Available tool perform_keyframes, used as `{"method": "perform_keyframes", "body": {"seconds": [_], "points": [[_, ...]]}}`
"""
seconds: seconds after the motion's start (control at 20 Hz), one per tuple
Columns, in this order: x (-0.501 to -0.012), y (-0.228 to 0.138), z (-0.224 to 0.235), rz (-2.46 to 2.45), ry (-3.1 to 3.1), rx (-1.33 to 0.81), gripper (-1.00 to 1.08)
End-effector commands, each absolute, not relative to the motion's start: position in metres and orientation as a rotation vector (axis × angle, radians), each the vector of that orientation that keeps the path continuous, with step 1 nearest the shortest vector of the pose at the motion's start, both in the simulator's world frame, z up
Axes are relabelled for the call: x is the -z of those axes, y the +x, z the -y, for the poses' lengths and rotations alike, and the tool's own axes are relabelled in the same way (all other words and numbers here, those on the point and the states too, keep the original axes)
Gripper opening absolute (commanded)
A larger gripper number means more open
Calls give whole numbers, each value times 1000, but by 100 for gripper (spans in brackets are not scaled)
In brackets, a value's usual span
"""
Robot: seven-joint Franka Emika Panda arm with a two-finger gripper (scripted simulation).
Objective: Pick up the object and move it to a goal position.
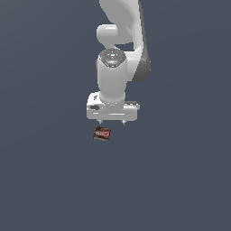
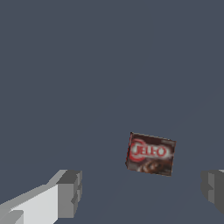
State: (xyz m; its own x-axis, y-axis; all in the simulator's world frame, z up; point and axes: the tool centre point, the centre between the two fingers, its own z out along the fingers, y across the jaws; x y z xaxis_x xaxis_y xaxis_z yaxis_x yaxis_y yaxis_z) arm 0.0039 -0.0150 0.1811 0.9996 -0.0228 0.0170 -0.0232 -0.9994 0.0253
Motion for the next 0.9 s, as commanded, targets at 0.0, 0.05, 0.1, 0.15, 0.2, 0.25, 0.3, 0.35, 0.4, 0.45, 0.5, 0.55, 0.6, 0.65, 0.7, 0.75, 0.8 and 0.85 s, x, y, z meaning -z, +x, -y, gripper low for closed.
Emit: {"method": "perform_keyframes", "body": {"seconds": [0.0, 0.05, 0.1, 0.15, 0.2, 0.25, 0.3, 0.35, 0.4, 0.45, 0.5, 0.55, 0.6, 0.65, 0.7, 0.75, 0.8, 0.85], "points": [[-181, 4, 15, 36, 3116, -26, 100], [-181, 4, 15, 36, 3116, -26, 100], [-182, 4, 15, 33, 3118, -28, 100], [-183, 4, 14, 30, 3120, -29, 100], [-184, 4, 14, 27, 3122, -32, 100], [-186, 4, 13, 22, 3126, -35, 100], [-188, 4, 12, 16, 3130, -39, 100], [-190, 4, 11, 12, 3133, -42, 100], [-192, 4, 11, 9, 3136, -44, 100], [-192, 4, 10, 8, 3138, -46, 100], [-193, 4, 10, 7, 3139, -47, 100], [-193, 4, 10, 7, 3139, -47, 100], [-193, 4, 10, 8, 3138, -46, 100], [-192, 4, 10, 6, 3137, -45, 100], [-192, 4, 11, 3, 3137, -45, 100], [-192, 4, 11, -2, 3137, -45, 100], [-191, 3, 11, -10, 3136, -45, 100], [-191, 3, 11, -19, 3136, -44, 100]]}}
